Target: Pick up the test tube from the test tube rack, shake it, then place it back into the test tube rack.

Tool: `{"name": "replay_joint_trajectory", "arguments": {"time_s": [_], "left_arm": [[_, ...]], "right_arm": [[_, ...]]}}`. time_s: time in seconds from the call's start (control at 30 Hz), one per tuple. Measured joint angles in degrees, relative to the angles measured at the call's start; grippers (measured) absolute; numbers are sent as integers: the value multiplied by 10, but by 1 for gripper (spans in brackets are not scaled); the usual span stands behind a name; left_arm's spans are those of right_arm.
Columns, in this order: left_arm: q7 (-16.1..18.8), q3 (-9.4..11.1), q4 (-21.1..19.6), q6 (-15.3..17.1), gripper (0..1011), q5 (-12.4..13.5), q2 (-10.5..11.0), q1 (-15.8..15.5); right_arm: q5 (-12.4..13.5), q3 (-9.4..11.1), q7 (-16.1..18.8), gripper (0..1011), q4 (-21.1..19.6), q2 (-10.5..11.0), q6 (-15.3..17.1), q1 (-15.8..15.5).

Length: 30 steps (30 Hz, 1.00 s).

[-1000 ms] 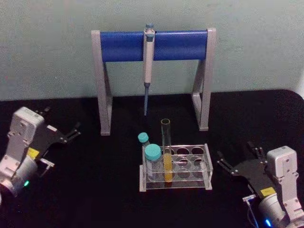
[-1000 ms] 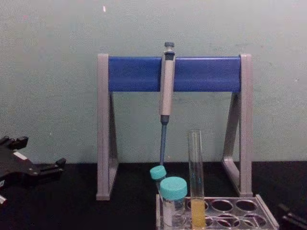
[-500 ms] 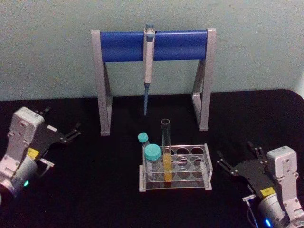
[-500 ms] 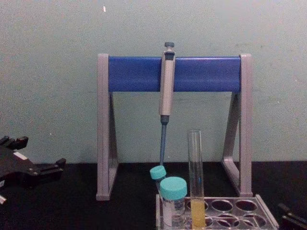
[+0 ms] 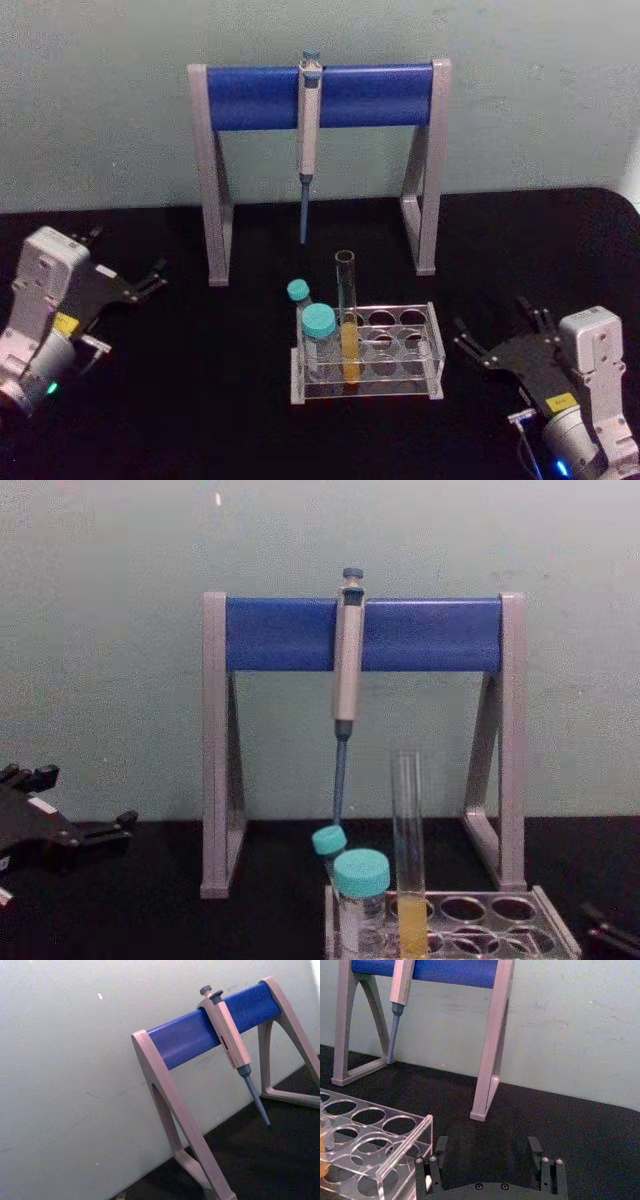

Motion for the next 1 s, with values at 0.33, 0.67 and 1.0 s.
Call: {"name": "replay_joint_trajectory", "arguments": {"time_s": [0.33, 0.67, 1.0], "left_arm": [[0, 0, 0, 0, 1001, 0, 0, 0], [0, 0, 0, 0, 1001, 0, 0, 0], [0, 0, 0, 0, 1001, 0, 0, 0]], "right_arm": [[1, 0, 0, 1000, 0, 0, 0, 0], [1, 0, 0, 1000, 0, 0, 0, 0], [1, 0, 0, 1000, 0, 0, 0, 0]]}}
